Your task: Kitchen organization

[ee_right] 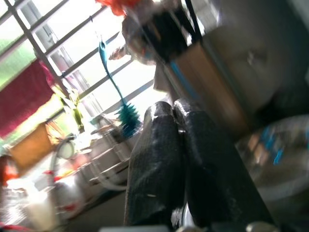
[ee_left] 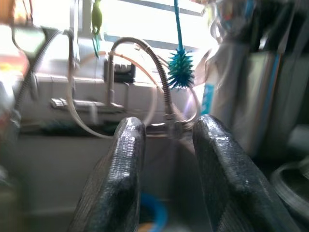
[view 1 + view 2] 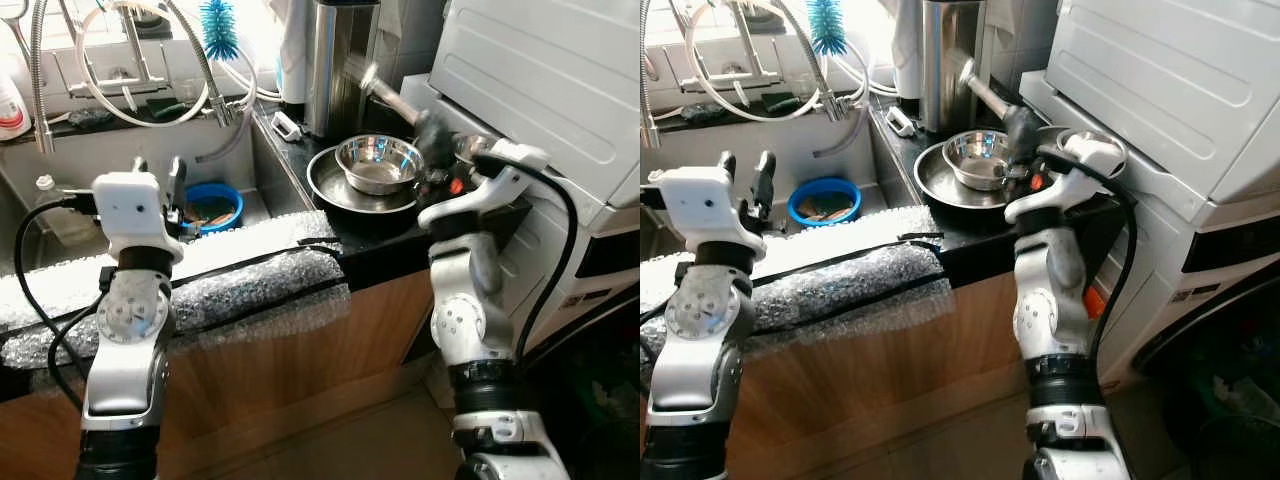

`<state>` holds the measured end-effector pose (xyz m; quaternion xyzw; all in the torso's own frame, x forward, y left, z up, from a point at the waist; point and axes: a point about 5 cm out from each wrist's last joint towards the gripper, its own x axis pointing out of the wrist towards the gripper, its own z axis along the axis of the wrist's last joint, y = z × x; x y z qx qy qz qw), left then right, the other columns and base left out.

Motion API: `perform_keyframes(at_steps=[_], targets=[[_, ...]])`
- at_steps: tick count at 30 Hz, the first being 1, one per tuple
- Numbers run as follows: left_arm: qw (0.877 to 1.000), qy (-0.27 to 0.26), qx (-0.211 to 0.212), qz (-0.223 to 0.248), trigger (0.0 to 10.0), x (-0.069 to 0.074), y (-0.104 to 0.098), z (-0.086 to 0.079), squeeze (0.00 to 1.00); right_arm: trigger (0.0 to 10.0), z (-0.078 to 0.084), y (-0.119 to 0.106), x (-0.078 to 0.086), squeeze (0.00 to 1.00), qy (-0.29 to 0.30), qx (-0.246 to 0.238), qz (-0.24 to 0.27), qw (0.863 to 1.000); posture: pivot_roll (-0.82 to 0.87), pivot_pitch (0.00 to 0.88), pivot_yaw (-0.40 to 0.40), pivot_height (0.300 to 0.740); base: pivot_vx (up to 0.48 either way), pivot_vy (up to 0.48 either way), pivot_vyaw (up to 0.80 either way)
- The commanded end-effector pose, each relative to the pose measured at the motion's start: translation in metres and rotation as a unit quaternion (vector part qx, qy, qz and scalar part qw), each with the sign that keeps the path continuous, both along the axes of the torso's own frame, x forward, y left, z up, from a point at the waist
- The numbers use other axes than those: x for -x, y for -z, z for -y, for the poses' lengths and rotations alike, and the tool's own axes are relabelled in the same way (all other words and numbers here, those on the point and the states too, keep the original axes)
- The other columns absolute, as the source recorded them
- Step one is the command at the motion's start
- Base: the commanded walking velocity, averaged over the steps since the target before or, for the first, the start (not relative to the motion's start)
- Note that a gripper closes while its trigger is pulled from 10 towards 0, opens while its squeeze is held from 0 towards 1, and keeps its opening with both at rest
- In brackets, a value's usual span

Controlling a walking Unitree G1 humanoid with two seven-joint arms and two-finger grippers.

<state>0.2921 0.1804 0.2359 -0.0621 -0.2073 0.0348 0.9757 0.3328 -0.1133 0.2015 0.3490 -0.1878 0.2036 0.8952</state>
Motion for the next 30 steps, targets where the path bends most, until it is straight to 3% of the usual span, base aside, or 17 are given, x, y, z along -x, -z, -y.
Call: perform_keyframes(at_steps=[1, 5, 7, 9, 10, 11, 20, 21, 23, 29, 30], targets=[[0.999, 0.026, 0.03, 0.0, 10.0, 0.001, -0.005, 0.001, 0.0, 10.0, 0.0, -0.009, 0.005, 0.0, -0.022, -0.022, 0.016, 0.999, -0.04, 0.0, -0.068, 0.727, 0.0, 0.0, 0.0], [0.987, 0.123, 0.098, -0.036, 10.0, 0.002, 0.008, 0.007, 0.0, 10.0, -0.006, 0.006, 0.026, 0.0, -0.078, -0.033, 0.001, 0.996, -0.04, 0.0, -0.065, 0.727, 0.0, 0.0, 0.0], [0.984, 0.144, 0.1, -0.04, 10.0, 0.004, 0.009, 0.009, 0.0, 10.0, -0.005, 0.007, 0.031, 0.0, -0.089, -0.041, 0.001, 0.995, -0.04, 0.0, -0.064, 0.727, 0.0, 0.0, 0.0], [0.97, 0.209, 0.114, -0.055, 10.0, 0.008, 0.012, 0.018, 0.0, 10.0, 0.001, 0.007, 0.04, 0.0, -0.109, -0.08, 0.002, 0.991, -0.04, 0.0, -0.061, 0.727, 0.0, 0.0, 0.0], [0.97, 0.209, 0.114, -0.055, 10.0, 0.008, 0.012, 0.018, 0.0, 10.0, 0.001, 0.007, 0.04, 0.0, -0.109, -0.08, 0.002, 0.991, -0.04, 0.0, -0.061, 0.727, 0.0, 0.0, 0.0], [0.961, 0.239, 0.127, -0.06, 10.0, 0.011, 0.014, 0.022, 0.0, 10.0, 0.005, 0.007, 0.045, 0.0, -0.12, -0.103, 0.002, 0.987, -0.04, 0.0, -0.061, 0.727, 0.0, 0.0, 0.0], [0.938, 0.275, 0.197, -0.074, 10.0, 0.011, 0.02, 0.027, 0.0, 10.0, 0.003, 0.012, 0.06, 0.0, -0.166, -0.127, -0.009, 0.978, -0.04, 0.0, -0.055, 0.727, 0.0, 0.0, 0.0], [0.932, 0.29, 0.205, -0.076, 10.0, 0.013, 0.022, 0.032, 1.0, 10.0, 0.0, 0.016, 0.063, 0.0, -0.174, -0.13, -0.015, 0.976, -0.04, 0.0, -0.058, 0.727, 0.0, 0.0, 0.0], [0.929, 0.295, 0.209, -0.077, 10.0, 0.013, 0.022, 0.035, 1.0, 10.0, 0.0, 0.017, 0.064, 0.0, -0.177, -0.131, -0.018, 0.975, -0.04, 0.0, -0.058, 0.727, 0.0, 0.0, 0.0], [0.905, 0.344, 0.235, -0.087, 10.0, 0.017, 0.02, 0.052, 1.0, 10.0, -0.005, 0.034, 0.073, 0.0, -0.21, -0.122, -0.049, 0.969, -0.03, 0.0, -0.064, 0.727, 0.0, 0.0, 0.0], [0.904, 0.347, 0.236, -0.087, 10.0, 0.018, 0.02, 0.054, 0.82, 10.0, -0.005, 0.036, 0.074, 0.0, -0.212, -0.123, -0.054, 0.968, -0.03, 0.0, -0.064, 0.727, 0.0, 0.0, 0.0]])
